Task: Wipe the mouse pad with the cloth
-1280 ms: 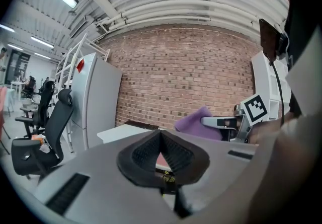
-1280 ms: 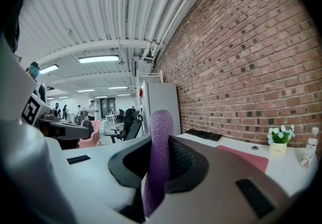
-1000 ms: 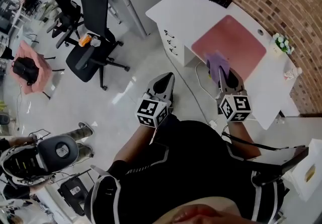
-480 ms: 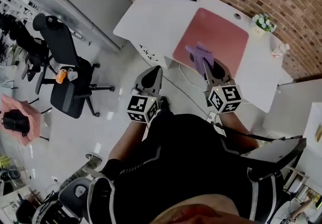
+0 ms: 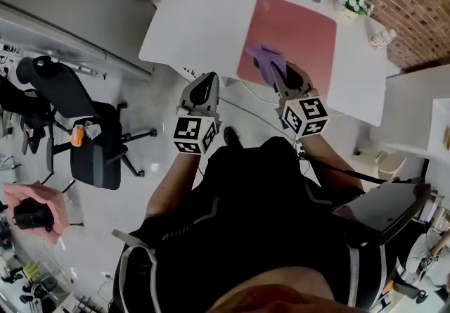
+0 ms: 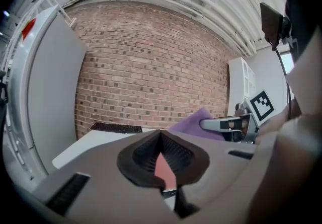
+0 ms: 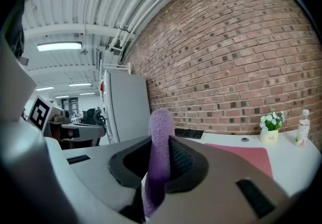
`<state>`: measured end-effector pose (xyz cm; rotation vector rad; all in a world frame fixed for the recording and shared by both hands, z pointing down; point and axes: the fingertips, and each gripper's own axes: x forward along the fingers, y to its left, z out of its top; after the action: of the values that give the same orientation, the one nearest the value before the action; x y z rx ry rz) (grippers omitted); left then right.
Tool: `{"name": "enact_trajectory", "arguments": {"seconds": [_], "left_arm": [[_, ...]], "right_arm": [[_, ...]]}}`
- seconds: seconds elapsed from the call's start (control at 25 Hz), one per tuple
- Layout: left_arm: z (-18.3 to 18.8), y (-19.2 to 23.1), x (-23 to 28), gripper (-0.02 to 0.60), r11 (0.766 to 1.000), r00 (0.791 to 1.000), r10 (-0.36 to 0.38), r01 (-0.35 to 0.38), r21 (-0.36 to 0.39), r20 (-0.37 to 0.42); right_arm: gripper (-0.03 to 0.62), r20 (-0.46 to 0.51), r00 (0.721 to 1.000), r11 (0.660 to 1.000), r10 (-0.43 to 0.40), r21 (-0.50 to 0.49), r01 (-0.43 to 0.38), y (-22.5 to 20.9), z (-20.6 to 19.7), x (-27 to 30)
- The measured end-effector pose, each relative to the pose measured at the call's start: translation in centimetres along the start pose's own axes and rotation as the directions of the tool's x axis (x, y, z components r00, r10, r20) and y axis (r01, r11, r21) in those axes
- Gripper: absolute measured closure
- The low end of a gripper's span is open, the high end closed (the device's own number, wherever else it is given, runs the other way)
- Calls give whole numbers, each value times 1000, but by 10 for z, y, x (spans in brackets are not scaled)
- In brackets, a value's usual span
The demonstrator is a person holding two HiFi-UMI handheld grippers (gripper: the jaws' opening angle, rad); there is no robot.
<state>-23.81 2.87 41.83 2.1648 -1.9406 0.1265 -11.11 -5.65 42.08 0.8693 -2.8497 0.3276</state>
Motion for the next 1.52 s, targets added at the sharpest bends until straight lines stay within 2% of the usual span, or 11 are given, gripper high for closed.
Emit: {"name": "enact_trajectory", "arguments": {"seconds": [0.28, 0.48, 0.76, 0.88, 1.2, 1.52], "left_arm": [[-19, 20, 25, 578, 999, 998, -37, 37, -2, -43], [-46, 16, 43, 578, 997, 993, -70, 68, -20, -97], [-59, 25, 61, 578, 1000, 990, -30, 31, 6, -137], [-70, 31, 67, 578, 1000, 985, -3, 0, -17, -174], [-102, 40, 84, 578, 998, 962, 48, -58, -30, -270], [-119, 25, 98, 577, 1000, 951, 4, -11, -21, -309]], "right_arm": [[536, -85, 996, 999, -10, 41, 14, -1, -47, 37], [535, -164, 986, 991, 7, 134, 16, -9, -93, 65], [535, -220, 972, 972, 88, 233, -35, -6, -133, 112], [536, -259, 961, 974, 98, 223, -39, -8, -147, 127], [535, -353, 934, 978, 53, 205, 22, -33, -183, 145], [534, -387, 922, 968, -7, 228, 103, -62, -204, 129]]}}
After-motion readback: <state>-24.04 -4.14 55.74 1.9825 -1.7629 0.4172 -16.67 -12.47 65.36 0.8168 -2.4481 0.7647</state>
